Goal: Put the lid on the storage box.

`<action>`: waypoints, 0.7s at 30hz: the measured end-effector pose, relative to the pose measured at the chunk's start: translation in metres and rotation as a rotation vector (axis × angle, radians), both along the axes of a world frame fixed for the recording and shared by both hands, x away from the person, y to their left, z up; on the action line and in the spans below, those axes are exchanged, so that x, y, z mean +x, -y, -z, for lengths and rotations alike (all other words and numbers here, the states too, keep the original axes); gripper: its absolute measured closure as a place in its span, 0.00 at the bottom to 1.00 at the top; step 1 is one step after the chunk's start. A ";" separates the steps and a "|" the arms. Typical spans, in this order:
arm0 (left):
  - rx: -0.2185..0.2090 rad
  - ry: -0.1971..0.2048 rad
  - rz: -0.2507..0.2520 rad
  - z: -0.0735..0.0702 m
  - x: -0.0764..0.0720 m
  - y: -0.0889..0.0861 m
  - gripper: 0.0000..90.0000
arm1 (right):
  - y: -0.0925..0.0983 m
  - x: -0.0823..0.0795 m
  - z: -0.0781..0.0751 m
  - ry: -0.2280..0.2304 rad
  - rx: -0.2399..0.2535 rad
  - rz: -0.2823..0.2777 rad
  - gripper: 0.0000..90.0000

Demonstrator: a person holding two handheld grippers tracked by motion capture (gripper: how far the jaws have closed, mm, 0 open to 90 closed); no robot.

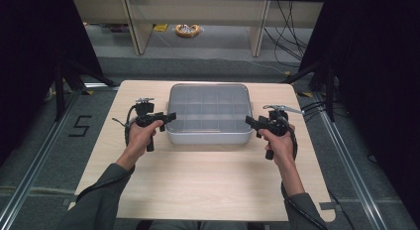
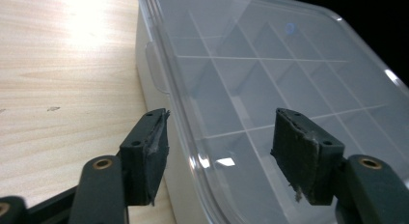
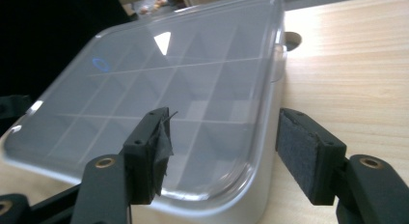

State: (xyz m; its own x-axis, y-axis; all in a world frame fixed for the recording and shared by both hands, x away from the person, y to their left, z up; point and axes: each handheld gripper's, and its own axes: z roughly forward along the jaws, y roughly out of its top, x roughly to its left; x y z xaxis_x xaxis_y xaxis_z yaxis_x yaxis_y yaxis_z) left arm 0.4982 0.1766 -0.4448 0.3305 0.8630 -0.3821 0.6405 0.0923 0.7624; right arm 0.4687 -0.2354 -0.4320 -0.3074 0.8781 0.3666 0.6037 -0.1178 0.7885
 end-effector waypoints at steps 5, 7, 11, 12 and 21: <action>-0.006 0.003 0.054 -0.005 -0.019 -0.005 0.35 | 0.000 -0.017 0.001 0.024 0.001 -0.063 0.39; -0.004 0.013 0.072 -0.006 -0.028 -0.006 0.34 | -0.004 -0.022 0.000 -0.002 0.001 -0.059 0.37; 0.004 0.022 0.107 -0.007 -0.042 -0.007 0.32 | -0.008 -0.026 0.003 0.018 -0.040 -0.086 0.36; 0.013 0.021 0.115 -0.006 -0.045 -0.007 0.31 | -0.008 -0.026 0.004 0.024 -0.055 -0.093 0.35; 0.000 0.019 0.163 0.002 -0.064 -0.006 0.29 | -0.017 -0.034 0.004 0.005 -0.057 -0.116 0.33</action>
